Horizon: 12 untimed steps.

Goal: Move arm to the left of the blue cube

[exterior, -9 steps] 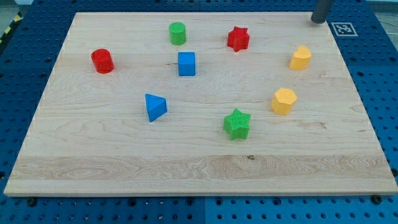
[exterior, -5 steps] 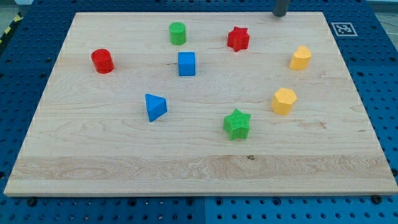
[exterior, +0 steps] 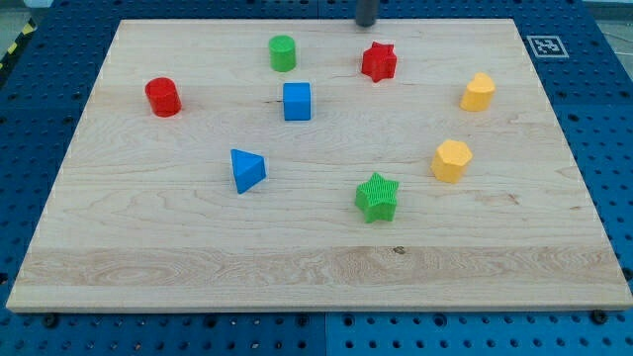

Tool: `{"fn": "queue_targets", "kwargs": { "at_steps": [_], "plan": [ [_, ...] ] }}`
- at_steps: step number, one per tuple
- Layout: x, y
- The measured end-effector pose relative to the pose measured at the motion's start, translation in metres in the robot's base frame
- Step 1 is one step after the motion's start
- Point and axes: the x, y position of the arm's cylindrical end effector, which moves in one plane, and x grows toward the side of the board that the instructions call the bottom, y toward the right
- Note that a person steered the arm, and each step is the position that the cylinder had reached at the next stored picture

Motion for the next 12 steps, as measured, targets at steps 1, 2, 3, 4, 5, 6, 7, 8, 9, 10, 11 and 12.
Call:
{"fn": "queue_targets", "kwargs": {
  "at_steps": [1, 2, 3, 4, 5, 6, 7, 8, 9, 10, 11, 12],
  "plan": [
    [0.000, -0.043],
    [0.000, -0.076],
    [0.000, -0.109],
    [0.000, -0.129],
    [0.004, -0.140],
    [0.010, -0.144],
    [0.025, -0.144],
    [0.040, -0.145],
    [0.049, -0.159],
    [0.064, -0.166],
    [0.072, -0.162],
    [0.083, -0.153]
  ]
}}
